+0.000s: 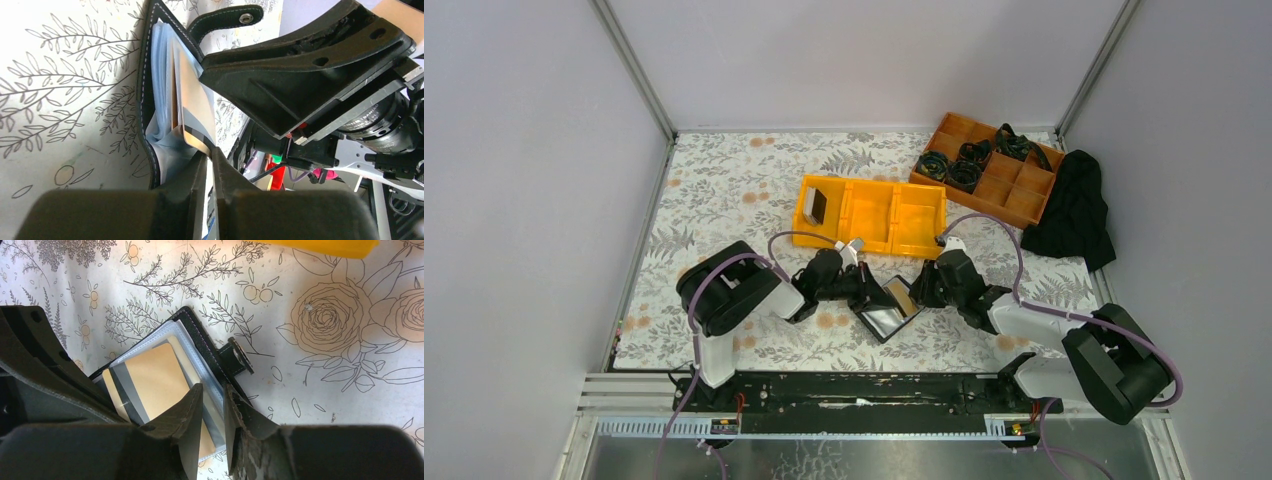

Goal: Take the credit cards out of the card holder

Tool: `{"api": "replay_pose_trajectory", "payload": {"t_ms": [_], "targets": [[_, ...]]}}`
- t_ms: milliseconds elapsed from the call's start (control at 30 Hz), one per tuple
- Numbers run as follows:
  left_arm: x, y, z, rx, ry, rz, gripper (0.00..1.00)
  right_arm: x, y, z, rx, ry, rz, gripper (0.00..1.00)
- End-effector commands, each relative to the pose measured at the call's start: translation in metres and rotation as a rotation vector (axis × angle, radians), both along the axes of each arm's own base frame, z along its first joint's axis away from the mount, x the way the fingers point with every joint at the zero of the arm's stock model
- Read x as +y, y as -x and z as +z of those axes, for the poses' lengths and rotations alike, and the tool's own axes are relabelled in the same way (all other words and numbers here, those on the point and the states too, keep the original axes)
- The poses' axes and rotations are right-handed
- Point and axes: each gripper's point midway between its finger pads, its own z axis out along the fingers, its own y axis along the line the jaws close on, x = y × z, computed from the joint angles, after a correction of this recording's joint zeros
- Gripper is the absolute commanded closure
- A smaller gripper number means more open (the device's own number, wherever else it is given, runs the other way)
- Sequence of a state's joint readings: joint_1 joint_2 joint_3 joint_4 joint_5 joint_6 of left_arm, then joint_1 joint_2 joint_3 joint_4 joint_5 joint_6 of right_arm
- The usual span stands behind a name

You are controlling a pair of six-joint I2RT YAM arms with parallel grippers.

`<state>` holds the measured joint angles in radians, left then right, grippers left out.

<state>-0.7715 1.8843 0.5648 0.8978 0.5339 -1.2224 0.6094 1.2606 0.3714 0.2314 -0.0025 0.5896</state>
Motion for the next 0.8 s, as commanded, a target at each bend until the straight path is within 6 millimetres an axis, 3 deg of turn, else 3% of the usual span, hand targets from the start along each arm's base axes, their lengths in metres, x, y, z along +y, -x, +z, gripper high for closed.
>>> {"api": "replay_pose_trajectory", "payload": {"t_ms": [0,100,333,767], "targets": [[-0.01,0.0,0.027,-0.075,0.113,-0.039,0.91,-0.004,0.02,-0.018,0.098,0.032,0.034,0.72],[-0.01,0.0,0.027,-0.07,0.116,-0.041,1.0,-0.005,0.021,-0.02,0.1,0.035,0.03,0.72],[-0.003,0.001,0.031,-0.077,0.11,-0.034,1.0,-0.007,0.019,-0.022,0.102,0.039,0.017,0.72],[0.017,0.007,0.021,-0.071,0.026,-0.045,1.0,-0.007,0.005,-0.025,0.111,0.046,0.015,0.73]]}}
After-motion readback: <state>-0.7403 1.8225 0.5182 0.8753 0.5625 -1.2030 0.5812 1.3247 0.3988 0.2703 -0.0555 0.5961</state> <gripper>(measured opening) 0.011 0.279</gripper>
